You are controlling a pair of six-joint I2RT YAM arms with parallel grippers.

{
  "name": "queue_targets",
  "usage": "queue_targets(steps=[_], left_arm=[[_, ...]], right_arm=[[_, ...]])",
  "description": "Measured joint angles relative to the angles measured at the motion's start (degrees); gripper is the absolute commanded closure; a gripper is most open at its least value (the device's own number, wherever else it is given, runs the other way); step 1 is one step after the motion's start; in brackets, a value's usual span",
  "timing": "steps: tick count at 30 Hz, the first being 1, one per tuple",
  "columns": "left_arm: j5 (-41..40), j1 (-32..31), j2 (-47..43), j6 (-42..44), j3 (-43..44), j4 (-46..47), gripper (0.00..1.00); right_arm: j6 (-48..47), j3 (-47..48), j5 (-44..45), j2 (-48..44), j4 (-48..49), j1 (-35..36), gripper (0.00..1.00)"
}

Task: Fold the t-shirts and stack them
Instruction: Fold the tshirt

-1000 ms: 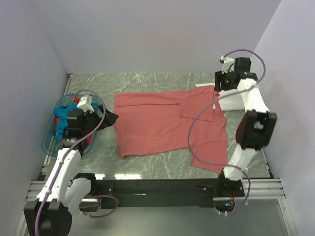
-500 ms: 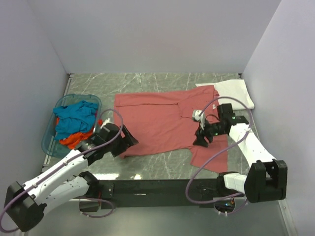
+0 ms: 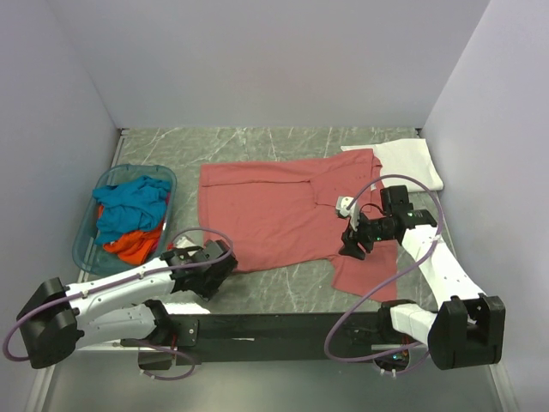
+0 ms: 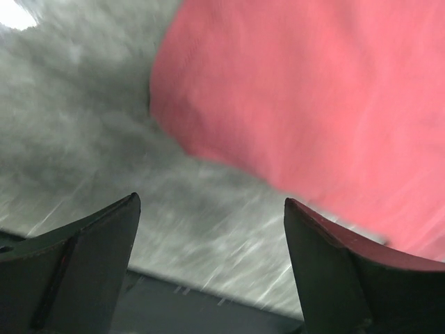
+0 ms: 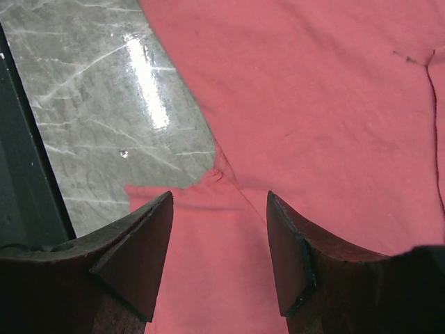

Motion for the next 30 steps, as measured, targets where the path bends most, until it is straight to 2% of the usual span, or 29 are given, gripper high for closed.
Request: queue_targets(steps=[7, 14, 30], left_arm=[[-7.67, 0.24, 1.29, -5.77, -0.57, 0.9, 0.1], [-9.03, 1.09, 2.67, -7.17, -2.16, 3.93, 0.14], [-12.2, 3.32, 2.62, -7.39, -3.08, 2.23, 0.36]], right_arm=[[-0.24, -0.04, -0.79, 0.02, -0.02, 0.0, 0.37], [-0.42, -0.07, -1.27, 0.39, -0.07, 0.0, 0.37], [-0.79, -0.07, -2.6, 1.2, -1.33, 0.0, 0.37]])
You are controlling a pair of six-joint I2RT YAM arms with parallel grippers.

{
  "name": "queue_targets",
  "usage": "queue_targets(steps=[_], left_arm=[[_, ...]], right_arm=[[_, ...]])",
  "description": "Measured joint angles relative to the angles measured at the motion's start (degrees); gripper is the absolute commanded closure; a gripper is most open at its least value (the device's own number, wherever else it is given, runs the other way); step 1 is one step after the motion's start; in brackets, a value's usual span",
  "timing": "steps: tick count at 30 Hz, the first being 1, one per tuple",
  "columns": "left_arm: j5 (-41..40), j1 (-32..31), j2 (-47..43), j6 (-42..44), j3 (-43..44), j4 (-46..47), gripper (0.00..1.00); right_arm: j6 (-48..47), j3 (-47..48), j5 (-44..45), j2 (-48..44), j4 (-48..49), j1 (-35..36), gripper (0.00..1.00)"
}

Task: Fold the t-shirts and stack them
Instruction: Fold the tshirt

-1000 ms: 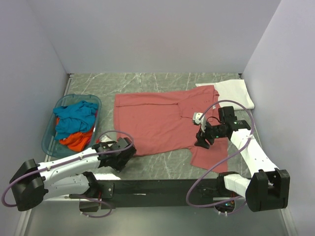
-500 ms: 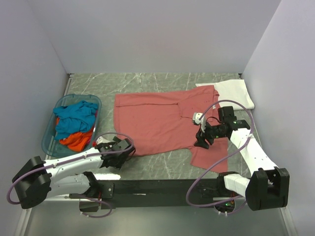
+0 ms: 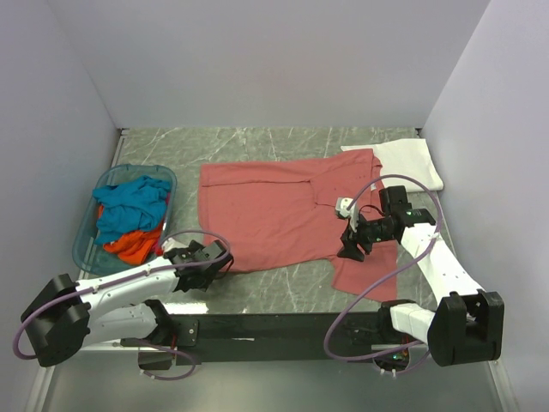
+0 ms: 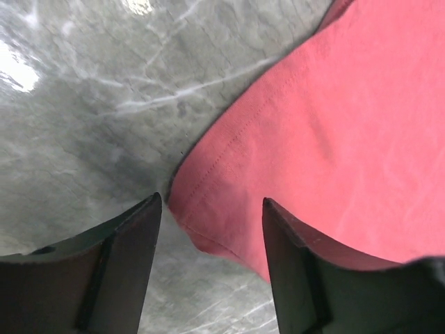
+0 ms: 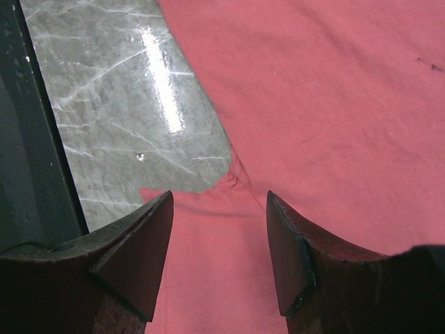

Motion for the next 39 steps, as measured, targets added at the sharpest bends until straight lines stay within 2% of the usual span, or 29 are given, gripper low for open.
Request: queue_targets(steps=[3, 4, 7, 14, 17, 20, 24, 31, 39], left_arm=[[-0.55, 0.15, -0.02, -0.04, 0.0, -0.85, 0.47], [-0.76, 0.22, -0.02, -0.07, 0.0, -1.25, 0.55], [-1.44, 0.5, -0.83, -0.04, 0.02, -2.58, 0.63], [-2.78, 2.29, -2.64, -0.07, 0.02, -3.78, 0.63], [-2.69, 2.56, -2.73, 0.26, 0.02, -4.09, 0.54], [-1.53, 2.58, -3.13, 0.48, 0.42, -5.6, 0.48], [1.03, 2.62, -4.52, 0.44, 1.25, -8.35, 0.52], [5.51, 2.71, -6.58, -0.83, 1.2, -9.38, 0.66], [6.56, 2.73, -1.22, -1.2, 1.2, -8.85, 0.64]], right_arm=[[-0.09, 0.0, -0.11, 0.0, -0.11, -0.02, 0.37], [-0.11, 0.0, -0.15, 0.0, -0.13, -0.02, 0.37], [-0.37, 0.02, -0.26, 0.0, -0.35, -0.07, 0.37], [-0.9, 0.02, -0.81, 0.02, -1.05, -0.2, 0.37], [-0.98, 0.02, -0.9, 0.04, -1.18, -0.39, 0.37], [-1.11, 0.02, -1.03, 0.04, -1.27, -0.57, 0.37], [-1.16, 0.02, -1.2, 0.11, -1.29, -0.72, 0.37], [-1.18, 0.02, -1.31, 0.81, -1.44, -1.03, 0.37], [-1.53, 0.02, -1.64, 0.79, -1.81, -1.81, 0.37]])
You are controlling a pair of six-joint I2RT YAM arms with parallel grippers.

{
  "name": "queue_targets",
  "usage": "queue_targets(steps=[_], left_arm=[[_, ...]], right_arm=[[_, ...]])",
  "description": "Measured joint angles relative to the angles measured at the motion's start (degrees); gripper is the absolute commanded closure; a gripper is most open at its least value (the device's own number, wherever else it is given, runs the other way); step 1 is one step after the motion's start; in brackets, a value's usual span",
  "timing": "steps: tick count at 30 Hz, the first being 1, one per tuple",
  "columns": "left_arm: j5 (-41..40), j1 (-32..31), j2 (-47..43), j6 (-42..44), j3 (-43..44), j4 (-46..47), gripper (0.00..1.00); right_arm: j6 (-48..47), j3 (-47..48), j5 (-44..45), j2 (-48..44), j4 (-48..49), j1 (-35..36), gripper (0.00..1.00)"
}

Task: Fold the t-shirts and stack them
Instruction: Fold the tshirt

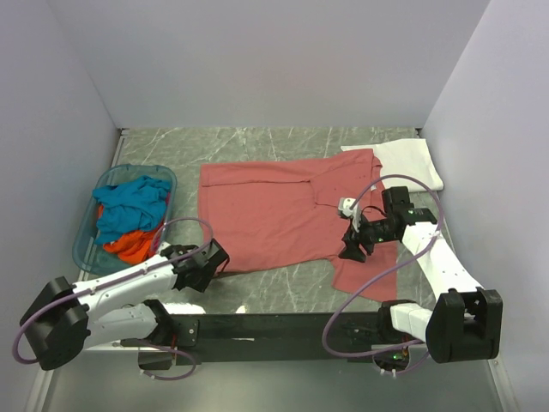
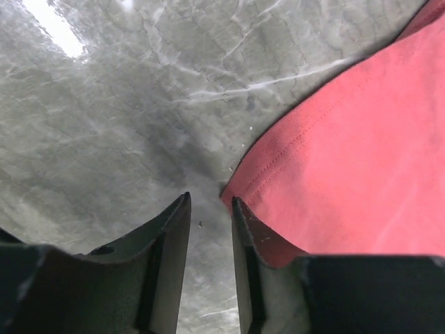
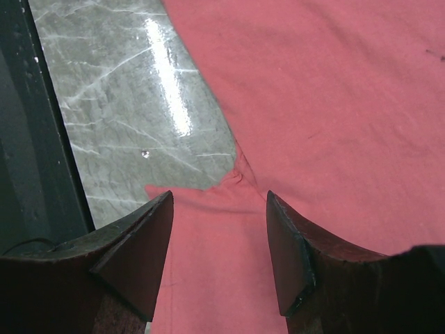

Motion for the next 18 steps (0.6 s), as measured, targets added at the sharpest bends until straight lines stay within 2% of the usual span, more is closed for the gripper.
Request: queue_targets(steps=[4, 12, 18], left_arm=[[0.24, 0.07, 1.75, -0.15, 0.0, 1.29, 0.57], [0.2, 0.35, 3.93, -0.15, 1.55, 1.9, 0.56], [-0.17, 0.35, 4.2, -0.15, 2.62, 2.03, 0.51]], right_arm=[[-0.35, 0.0, -0.09, 0.0, -0.31, -0.57, 0.37], [-1.33, 0.0, -1.01, 0.04, -1.42, -1.07, 0.37], [-1.75, 0.0, -1.2, 0.37, -1.92, -1.42, 0.37]])
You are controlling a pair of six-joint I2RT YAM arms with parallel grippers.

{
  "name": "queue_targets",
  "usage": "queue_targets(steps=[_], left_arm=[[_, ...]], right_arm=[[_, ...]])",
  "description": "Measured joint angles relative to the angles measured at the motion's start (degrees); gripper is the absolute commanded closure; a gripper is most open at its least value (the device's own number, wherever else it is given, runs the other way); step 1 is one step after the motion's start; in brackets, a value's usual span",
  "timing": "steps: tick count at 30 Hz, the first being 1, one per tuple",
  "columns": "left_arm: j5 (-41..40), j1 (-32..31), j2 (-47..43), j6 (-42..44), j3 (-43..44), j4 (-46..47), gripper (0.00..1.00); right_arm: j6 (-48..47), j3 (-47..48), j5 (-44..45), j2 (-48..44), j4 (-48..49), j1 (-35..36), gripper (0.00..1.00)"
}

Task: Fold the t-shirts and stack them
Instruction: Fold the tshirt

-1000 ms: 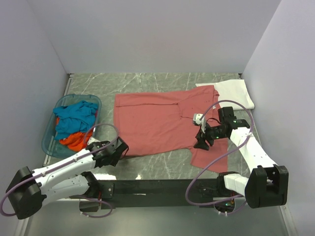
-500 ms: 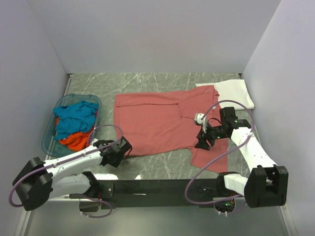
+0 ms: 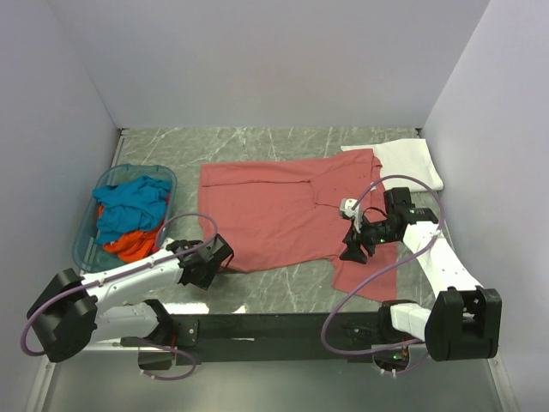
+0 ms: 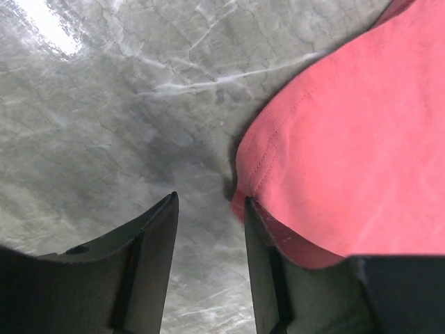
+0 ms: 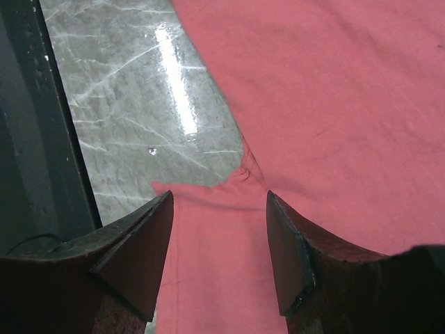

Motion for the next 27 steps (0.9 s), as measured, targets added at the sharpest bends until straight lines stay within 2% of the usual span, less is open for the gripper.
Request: queue_targets(steps=[7, 17, 26, 27], left_arm=[[0.11, 0.0, 4.35, 0.04, 0.68, 0.31, 0.51], [-0.11, 0.26, 5.64, 0.63, 2.16, -0.63, 0.55], [-1.4, 0.26, -0.98, 3.93, 2.64, -1.64, 0.37], [-1.57, 0.26, -0.96, 4.85, 2.62, -1.46, 0.32]], right_arm=[[-0.68, 0.0, -0.31, 0.15, -0.57, -0.48, 0.37], [-1.73, 0.0, -1.27, 0.15, -1.05, -0.68, 0.37], [-2.84, 0.0, -2.21, 0.33, -2.27, -2.75, 0.37], [-2.97, 0.0, -2.23, 0.33, -2.4, -2.8, 0.37]])
